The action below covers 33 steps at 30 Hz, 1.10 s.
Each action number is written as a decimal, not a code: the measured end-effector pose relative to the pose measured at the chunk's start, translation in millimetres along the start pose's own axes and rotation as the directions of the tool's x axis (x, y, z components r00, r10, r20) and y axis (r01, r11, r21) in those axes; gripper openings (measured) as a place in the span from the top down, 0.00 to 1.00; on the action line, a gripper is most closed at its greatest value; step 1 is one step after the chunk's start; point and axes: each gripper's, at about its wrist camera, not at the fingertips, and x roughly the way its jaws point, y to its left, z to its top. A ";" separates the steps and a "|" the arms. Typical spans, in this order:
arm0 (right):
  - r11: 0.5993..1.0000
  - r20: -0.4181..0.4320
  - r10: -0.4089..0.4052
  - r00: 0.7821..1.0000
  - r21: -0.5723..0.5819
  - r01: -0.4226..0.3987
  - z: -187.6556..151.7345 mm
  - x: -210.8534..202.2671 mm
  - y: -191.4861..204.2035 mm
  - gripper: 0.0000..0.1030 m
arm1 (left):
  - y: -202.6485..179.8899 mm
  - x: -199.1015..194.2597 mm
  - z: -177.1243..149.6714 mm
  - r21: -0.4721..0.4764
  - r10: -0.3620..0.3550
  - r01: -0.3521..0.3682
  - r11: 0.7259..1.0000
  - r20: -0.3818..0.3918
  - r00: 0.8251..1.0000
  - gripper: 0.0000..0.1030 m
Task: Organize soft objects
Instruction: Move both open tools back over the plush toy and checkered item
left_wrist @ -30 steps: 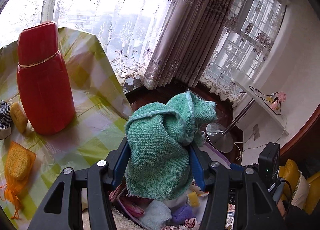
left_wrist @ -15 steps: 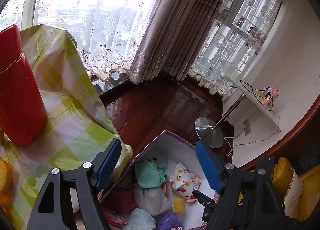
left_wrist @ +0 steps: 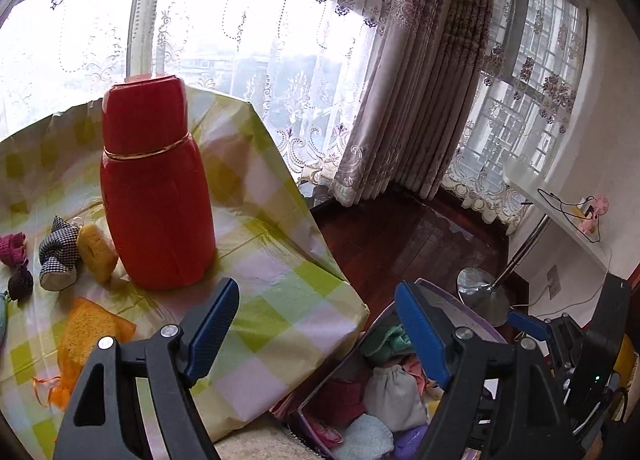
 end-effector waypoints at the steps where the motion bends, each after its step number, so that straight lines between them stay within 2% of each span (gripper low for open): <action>1: 1.000 0.012 0.001 1.000 -0.015 0.000 4.3 -1.2 7.6 0.08 | 6.7 -5.4 -2.0 0.004 0.031 -0.031 1.000 0.017 0.999 0.21; 5: 0.996 0.059 0.032 0.998 -0.086 -0.027 18.9 -6.1 42.1 0.08 | 32.1 -27.2 -8.2 0.051 0.144 -0.146 0.988 0.055 0.988 0.21; 8: 0.989 0.073 0.087 0.994 -0.127 -0.077 26.6 -8.9 69.0 0.08 | 54.2 -43.0 -14.7 0.052 0.243 -0.248 0.967 0.077 0.967 0.21; 13: 0.958 0.054 0.247 0.968 -0.163 -0.235 39.6 -11.6 111.1 0.08 | 103.1 -65.8 -26.9 -0.021 0.317 -0.317 0.948 0.074 0.945 0.21; 16: 0.929 0.022 0.334 0.942 -0.174 -0.325 47.4 -9.1 135.1 0.08 | 137.3 -74.1 -33.8 -0.099 0.376 -0.371 0.923 0.045 0.925 0.21; 18: 0.913 0.014 0.373 0.928 -0.183 -0.364 51.0 -7.8 150.6 0.08 | 160.5 -80.2 -39.7 -0.156 0.398 -0.390 0.908 0.026 0.917 0.22; 20: 0.906 0.009 0.385 0.923 -0.198 -0.375 55.3 -6.4 166.2 0.08 | 181.7 -88.0 -44.8 -0.210 0.421 -0.409 0.888 0.016 0.907 0.22; 25: 0.891 0.010 0.395 0.919 -0.246 -0.381 69.7 -3.5 200.5 0.08 | 233.5 -108.6 -56.7 -0.361 0.438 -0.408 0.839 0.000 0.899 0.22; 29: 0.877 0.024 0.432 0.902 -0.244 -0.414 86.4 -2.6 220.8 0.08 | 270.0 -118.6 -65.3 -0.443 0.468 -0.432 0.785 -0.031 0.883 0.22; 33: 0.862 0.019 0.466 0.885 -0.235 -0.449 101.8 5.8 243.1 0.08 | 299.1 -128.5 -70.7 -0.496 0.492 -0.448 0.744 -0.048 0.869 0.22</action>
